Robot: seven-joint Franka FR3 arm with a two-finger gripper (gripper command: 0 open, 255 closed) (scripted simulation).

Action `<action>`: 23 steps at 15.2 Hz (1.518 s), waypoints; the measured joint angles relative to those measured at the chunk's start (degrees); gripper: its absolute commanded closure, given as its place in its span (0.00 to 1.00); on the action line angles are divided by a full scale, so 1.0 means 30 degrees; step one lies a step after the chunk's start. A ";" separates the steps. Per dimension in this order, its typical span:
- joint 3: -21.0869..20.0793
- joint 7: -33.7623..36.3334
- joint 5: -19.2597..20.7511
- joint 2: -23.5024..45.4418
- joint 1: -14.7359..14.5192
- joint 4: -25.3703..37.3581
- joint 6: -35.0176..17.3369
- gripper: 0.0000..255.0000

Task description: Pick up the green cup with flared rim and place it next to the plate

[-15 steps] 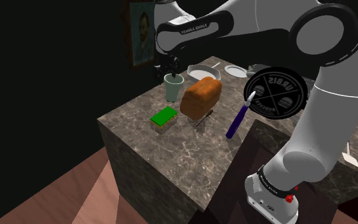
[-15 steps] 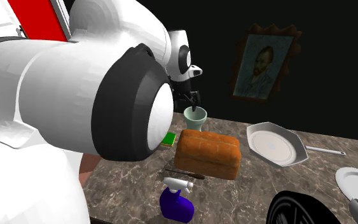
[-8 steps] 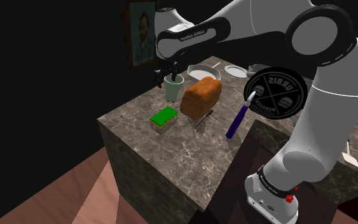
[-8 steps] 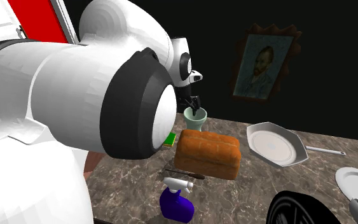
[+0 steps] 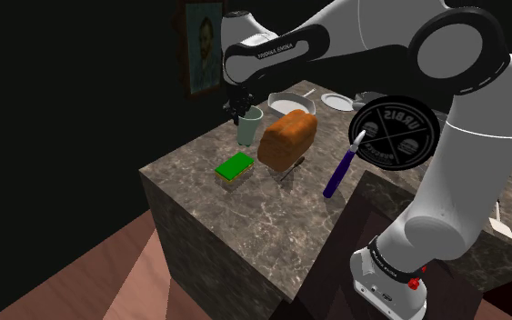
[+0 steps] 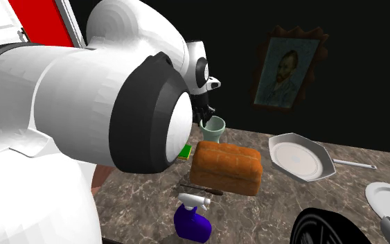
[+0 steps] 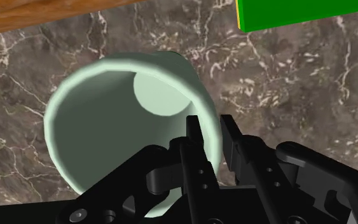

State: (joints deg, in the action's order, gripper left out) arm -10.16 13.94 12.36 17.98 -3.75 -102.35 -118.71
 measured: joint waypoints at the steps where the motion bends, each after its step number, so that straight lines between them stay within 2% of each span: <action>1: 0.0003 0.0001 0.0003 -0.0005 0.0002 0.0003 0.0003 1.00; 8: -0.0005 -0.0017 -0.0015 -0.0056 0.0002 0.0045 0.0096 1.00; 23: -0.0147 -0.0616 -0.0473 -0.1113 -0.0006 0.2284 0.3336 1.00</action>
State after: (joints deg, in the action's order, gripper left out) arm -10.60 12.09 10.94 14.64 -3.76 -95.49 -108.70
